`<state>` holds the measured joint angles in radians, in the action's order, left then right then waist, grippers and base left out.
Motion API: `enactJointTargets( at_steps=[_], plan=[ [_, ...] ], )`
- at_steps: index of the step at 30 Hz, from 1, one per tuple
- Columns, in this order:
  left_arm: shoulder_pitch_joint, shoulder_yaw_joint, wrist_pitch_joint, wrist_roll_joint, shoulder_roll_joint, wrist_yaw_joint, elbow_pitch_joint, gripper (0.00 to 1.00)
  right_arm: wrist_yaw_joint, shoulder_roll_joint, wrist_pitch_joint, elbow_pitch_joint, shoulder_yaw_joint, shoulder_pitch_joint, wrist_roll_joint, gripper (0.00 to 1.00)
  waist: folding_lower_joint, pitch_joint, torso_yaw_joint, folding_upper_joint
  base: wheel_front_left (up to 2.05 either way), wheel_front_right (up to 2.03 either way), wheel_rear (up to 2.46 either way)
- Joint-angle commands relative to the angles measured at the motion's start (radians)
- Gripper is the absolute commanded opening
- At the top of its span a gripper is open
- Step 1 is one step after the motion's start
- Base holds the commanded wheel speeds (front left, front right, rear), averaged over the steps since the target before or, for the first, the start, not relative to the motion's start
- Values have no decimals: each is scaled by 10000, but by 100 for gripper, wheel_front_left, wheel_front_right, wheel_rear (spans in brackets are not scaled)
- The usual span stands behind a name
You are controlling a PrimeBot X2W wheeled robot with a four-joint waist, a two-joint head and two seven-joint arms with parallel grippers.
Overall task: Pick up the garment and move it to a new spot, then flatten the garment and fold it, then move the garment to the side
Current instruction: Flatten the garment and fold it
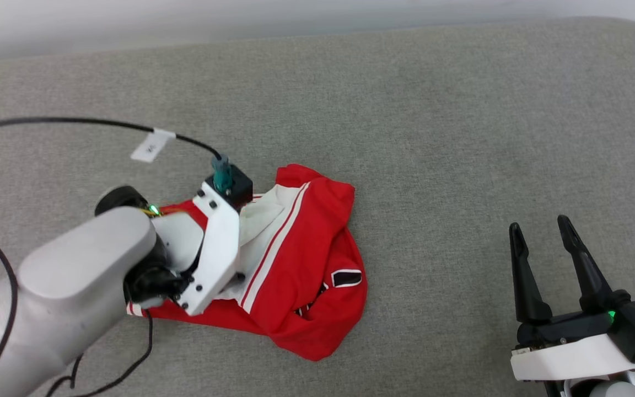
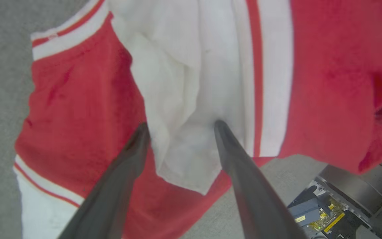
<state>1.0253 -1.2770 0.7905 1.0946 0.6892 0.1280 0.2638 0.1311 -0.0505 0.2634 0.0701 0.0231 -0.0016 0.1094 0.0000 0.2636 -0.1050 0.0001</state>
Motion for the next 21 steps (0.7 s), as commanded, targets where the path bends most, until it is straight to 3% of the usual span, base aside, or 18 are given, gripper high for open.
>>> enactJointTargets(
  at_steps=[1,5,6,7,21],
  plan=[
    [-144,-13,5,-51,-12,17,53,100,-7,6,20,31,8,-120,27,100,0,79,-72,-1,0,0,0],
    [-439,-31,75,-574,-92,11,174,100,-7,6,20,55,21,-152,20,100,0,148,-143,-1,0,0,0],
    [-473,-38,-10,-614,-126,11,161,19,-7,6,20,55,21,-136,12,100,0,142,-147,-1,0,0,0],
    [-454,-37,-66,-656,-137,12,92,0,-7,6,20,46,11,-111,9,100,0,122,-142,-1,0,0,0],
    [439,388,-1270,447,426,13,-1278,0,-7,6,20,-201,97,290,-13,100,0,-776,4,-1,0,0,0]
  ],
)
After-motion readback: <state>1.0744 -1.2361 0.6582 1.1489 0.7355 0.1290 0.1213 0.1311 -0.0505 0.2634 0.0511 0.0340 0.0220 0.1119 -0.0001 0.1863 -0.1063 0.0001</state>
